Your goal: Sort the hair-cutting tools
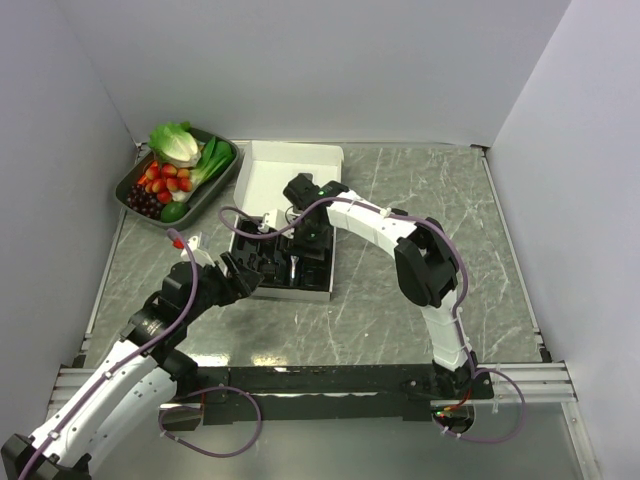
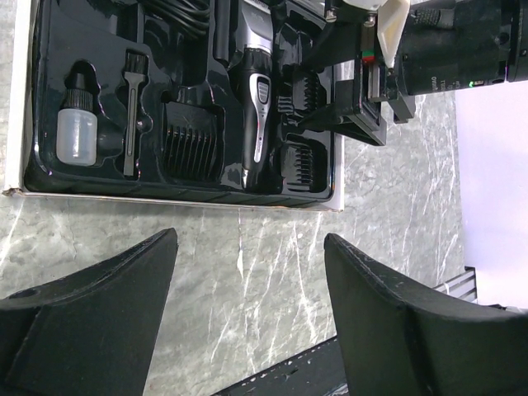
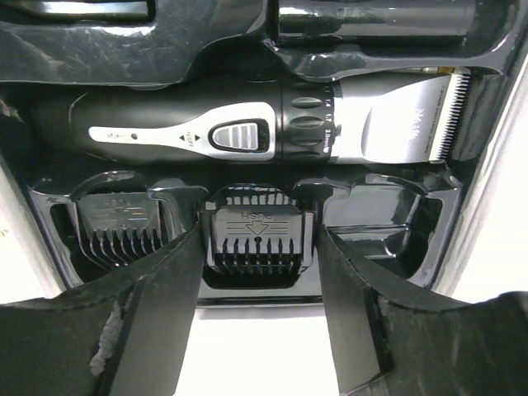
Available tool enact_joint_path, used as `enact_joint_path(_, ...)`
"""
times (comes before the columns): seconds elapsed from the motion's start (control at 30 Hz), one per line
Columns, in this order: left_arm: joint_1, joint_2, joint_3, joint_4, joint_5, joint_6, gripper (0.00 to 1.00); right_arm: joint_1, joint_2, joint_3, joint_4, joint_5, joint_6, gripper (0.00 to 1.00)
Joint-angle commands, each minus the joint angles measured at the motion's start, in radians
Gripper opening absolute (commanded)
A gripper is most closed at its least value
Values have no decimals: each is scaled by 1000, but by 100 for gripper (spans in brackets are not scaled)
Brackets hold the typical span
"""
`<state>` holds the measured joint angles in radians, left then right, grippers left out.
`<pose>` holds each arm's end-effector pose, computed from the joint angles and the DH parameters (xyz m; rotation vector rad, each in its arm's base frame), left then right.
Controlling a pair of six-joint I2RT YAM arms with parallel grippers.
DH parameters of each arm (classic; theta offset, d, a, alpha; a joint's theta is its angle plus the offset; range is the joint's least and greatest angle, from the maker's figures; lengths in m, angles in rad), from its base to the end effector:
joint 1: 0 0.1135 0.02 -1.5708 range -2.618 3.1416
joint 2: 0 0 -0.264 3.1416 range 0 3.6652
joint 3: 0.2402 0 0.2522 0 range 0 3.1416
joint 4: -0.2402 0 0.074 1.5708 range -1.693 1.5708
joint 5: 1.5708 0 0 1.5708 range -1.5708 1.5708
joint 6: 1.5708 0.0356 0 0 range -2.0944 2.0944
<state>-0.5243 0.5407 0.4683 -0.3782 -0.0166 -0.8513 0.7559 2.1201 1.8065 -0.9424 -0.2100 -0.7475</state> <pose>0.1223 -0.0701 0.2438 -0.3574 2.0982 -0.8337 0.3173 0.3093 0.2167 -1.9555 2.0230 0.2983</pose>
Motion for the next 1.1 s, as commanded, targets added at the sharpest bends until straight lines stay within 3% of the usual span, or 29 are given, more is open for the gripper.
enact_joint_path(0.0, -2, 5, 30, 41, 1, 11, 78, 0, 0, 7, -53, -8, -23, 68)
enact_joint_path(0.47, -3, 8, 41, 38, 6, 12, 78, -3, -63, -22, -65, -6, -3, 69)
enact_joint_path(0.97, -3, 13, 30, 47, 7, 9, 79, 16, -183, -47, 49, -6, 53, 73)
enact_joint_path(1.07, -2, 11, 27, 48, 7, 9, 79, 16, -178, -50, 89, 11, 79, 63)
